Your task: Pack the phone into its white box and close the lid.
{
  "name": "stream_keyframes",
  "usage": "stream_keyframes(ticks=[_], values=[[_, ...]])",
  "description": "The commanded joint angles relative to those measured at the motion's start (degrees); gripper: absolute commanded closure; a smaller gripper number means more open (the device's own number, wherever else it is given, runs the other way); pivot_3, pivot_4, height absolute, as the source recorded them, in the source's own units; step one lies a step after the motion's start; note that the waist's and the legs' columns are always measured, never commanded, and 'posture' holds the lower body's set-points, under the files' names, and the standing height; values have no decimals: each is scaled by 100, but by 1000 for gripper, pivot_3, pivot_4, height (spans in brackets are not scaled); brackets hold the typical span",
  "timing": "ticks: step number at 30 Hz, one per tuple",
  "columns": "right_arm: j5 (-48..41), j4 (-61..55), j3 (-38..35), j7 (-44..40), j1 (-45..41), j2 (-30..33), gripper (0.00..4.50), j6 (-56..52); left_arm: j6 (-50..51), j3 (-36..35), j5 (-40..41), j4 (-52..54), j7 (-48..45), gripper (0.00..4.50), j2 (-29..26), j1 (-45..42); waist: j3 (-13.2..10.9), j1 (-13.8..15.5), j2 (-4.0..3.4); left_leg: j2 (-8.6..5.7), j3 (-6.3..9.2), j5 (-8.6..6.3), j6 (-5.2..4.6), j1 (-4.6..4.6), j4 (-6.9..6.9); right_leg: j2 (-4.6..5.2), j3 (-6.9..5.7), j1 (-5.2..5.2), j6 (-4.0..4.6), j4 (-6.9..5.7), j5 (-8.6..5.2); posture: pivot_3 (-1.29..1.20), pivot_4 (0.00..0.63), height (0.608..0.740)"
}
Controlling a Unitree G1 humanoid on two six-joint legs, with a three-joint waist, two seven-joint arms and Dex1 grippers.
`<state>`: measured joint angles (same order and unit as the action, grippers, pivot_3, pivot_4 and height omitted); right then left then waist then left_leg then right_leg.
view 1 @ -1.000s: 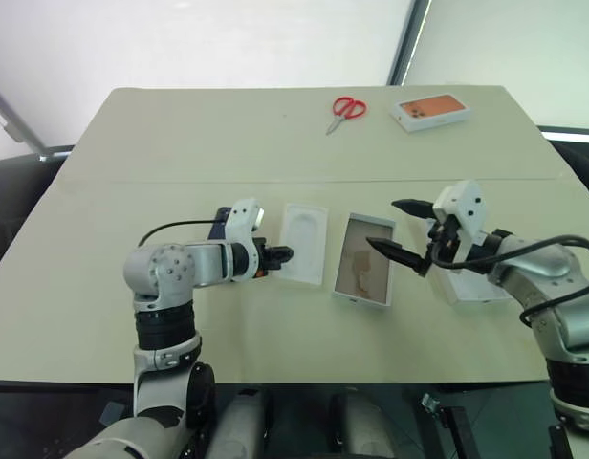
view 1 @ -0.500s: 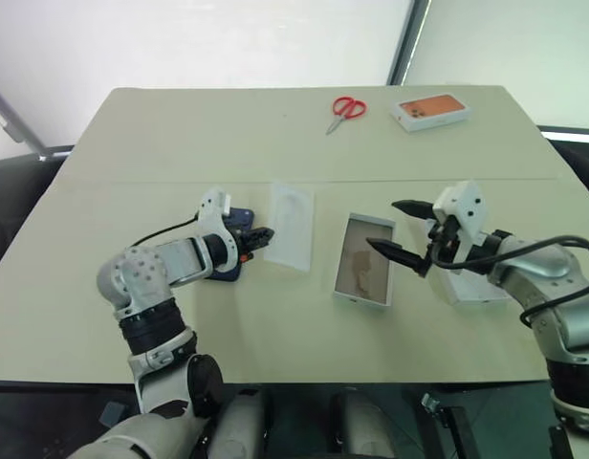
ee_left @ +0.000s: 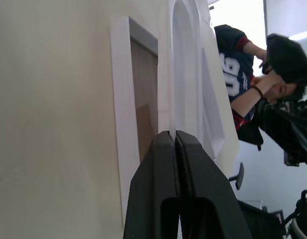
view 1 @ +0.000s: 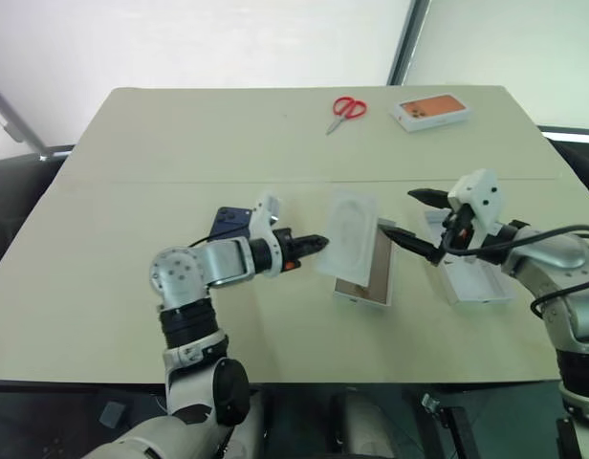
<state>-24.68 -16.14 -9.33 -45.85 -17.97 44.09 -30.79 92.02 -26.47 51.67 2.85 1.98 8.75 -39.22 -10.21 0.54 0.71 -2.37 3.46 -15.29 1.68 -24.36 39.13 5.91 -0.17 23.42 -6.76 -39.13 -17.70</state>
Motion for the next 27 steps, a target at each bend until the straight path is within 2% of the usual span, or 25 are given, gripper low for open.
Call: stream_keyframes(ticks=[1,6,7,9,16,19,22,25,27], values=[[2,-167,-151,50,31,45,0,90,48,143,-76,-106,49,4458,112,-229,0,4,0,1,0,0,0,0,-1,-1,0,0,0,0,0,0,150,697],[1,-190,-145,97,52,19,0,91,48,263,-194,-222,34,4458,148,-304,0,11,0,-1,-1,0,0,-1,0,1,0,0,0,1,0,0,150,697],[6,-188,-135,107,48,13,0,94,48,283,-180,-225,6,4190,145,-314,0,11,0,-1,0,0,0,0,0,0,0,0,0,1,0,0,150,697],[12,-188,-113,123,34,1,0,95,48,313,-145,-219,-46,3567,139,-317,0,8,0,-1,0,1,1,-1,0,0,0,0,0,1,0,0,150,697],[75,-216,23,107,-42,50,0,64,48,344,96,-32,-238,65,-92,-150,0,8,0,-1,0,1,1,-1,0,0,0,0,0,1,0,0,150,697],[274,-208,220,83,-56,182,0,-13,17,58,185,246,-428,65,-519,-83,0,-18,-1,1,0,1,2,0,-1,-1,0,1,0,0,0,0,150,697],[531,-208,522,6,-37,324,0,-5,-631,590,-89,890,-908,65,-1361,221,1,-82,-2,4,0,2,4,1,-6,-3,1,4,0,-2,0,0,150,697],[590,-214,674,-39,-86,372,849,-153,-1566,1274,-543,1327,-1432,0,-2060,629,2,-103,-4,5,2,5,9,2,-10,-3,1,4,0,-1,0,0,150,697],[702,-151,868,14,-246,350,1813,-374,-2320,1622,-897,1571,-1918,0,-2567,955,2,-84,-4,1,3,5,9,1,-9,1,1,1,1,0,0,0,150,697]])
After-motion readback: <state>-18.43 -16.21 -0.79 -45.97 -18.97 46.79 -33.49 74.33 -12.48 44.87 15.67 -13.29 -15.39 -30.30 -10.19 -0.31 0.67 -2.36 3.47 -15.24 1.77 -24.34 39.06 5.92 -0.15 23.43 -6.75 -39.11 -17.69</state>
